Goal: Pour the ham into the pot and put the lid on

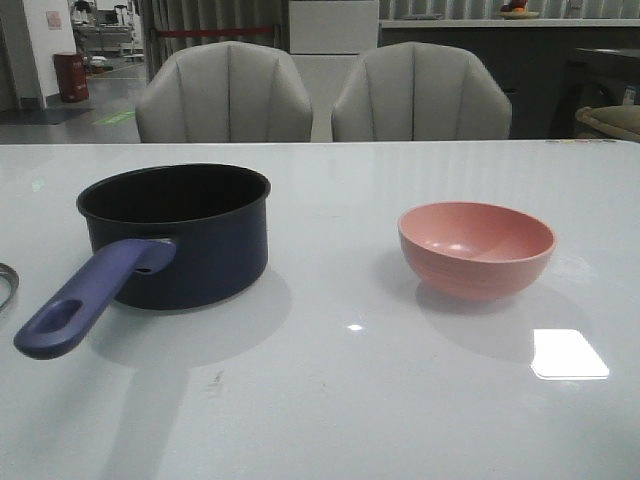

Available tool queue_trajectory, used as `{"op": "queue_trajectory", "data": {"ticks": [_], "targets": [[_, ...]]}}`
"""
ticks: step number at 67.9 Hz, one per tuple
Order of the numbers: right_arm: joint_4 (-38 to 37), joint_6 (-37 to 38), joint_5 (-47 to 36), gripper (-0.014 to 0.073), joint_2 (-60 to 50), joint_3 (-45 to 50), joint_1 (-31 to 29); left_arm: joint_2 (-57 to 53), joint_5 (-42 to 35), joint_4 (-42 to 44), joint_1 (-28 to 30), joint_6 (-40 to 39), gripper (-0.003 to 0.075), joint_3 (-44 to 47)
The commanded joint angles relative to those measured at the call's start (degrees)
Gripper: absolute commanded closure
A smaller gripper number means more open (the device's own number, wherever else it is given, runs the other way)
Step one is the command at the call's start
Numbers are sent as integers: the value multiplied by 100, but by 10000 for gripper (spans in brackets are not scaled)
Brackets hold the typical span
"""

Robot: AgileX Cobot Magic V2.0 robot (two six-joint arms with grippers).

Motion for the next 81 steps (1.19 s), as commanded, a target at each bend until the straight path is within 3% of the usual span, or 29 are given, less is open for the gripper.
{"op": "queue_trajectory", "data": {"ticks": [1, 5, 11, 41, 81], "targets": [[51, -51, -443, 432, 57, -158, -5, 473, -67, -1000, 498, 667, 104, -428], [51, -51, -443, 432, 57, -158, -5, 765, 148, -1542, 680, 1292, 104, -607], [51, -51, -443, 432, 57, -158, -5, 1189, 416, -1972, 764, 1624, 104, -898], [51, -51, -443, 432, 57, -158, -5, 2594, 1294, -1604, 764, 1624, 104, -1957], [51, -51, -443, 432, 57, -158, -5, 3510, 1346, -1601, 752, 1624, 104, -2340]]}}
